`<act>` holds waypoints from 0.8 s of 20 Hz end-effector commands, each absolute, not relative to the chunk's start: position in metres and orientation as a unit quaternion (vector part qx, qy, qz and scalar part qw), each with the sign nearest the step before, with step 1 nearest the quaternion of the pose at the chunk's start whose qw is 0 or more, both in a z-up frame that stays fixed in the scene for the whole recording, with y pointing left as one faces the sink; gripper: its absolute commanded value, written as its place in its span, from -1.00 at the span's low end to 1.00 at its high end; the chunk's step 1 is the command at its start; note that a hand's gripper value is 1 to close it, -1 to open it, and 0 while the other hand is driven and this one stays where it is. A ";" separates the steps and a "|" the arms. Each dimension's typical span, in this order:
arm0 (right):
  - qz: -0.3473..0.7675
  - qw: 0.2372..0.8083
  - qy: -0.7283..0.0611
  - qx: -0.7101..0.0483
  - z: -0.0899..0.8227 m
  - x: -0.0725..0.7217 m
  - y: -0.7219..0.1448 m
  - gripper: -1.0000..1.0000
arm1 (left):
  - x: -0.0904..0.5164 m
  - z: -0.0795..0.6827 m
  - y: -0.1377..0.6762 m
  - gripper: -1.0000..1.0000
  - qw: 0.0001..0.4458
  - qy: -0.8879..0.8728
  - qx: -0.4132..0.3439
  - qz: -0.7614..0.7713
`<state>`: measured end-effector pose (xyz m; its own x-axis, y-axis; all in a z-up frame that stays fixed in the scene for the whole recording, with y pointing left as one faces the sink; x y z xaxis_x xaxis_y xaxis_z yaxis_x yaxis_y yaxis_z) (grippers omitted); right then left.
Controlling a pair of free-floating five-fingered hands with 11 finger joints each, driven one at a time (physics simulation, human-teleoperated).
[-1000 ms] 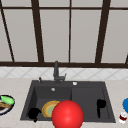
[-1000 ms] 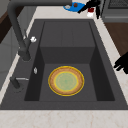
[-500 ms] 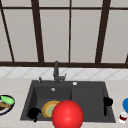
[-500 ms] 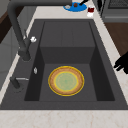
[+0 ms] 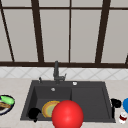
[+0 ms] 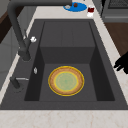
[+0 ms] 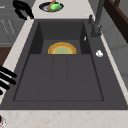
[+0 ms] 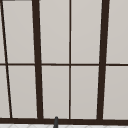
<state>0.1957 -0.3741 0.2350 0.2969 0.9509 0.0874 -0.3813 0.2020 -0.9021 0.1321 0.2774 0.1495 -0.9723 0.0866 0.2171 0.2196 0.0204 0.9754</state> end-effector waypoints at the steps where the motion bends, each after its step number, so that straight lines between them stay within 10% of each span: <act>1: 0.483 0.709 -0.340 -0.384 0.238 0.173 -0.392 -1.00 | 0.132 0.149 0.277 0.00 0.048 -0.713 -0.107 -0.692; 16: 0.529 0.705 -0.324 -0.344 0.220 0.168 -0.450 -1.00 | 0.132 0.149 0.277 0.00 0.048 -0.713 -0.107 -0.692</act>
<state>0.1579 -0.4400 0.2275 0.2712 0.9599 0.0709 -0.5154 0.2070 -0.8316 0.1321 0.2774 0.1495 -0.9723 0.0866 0.2170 0.2195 0.0205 0.9754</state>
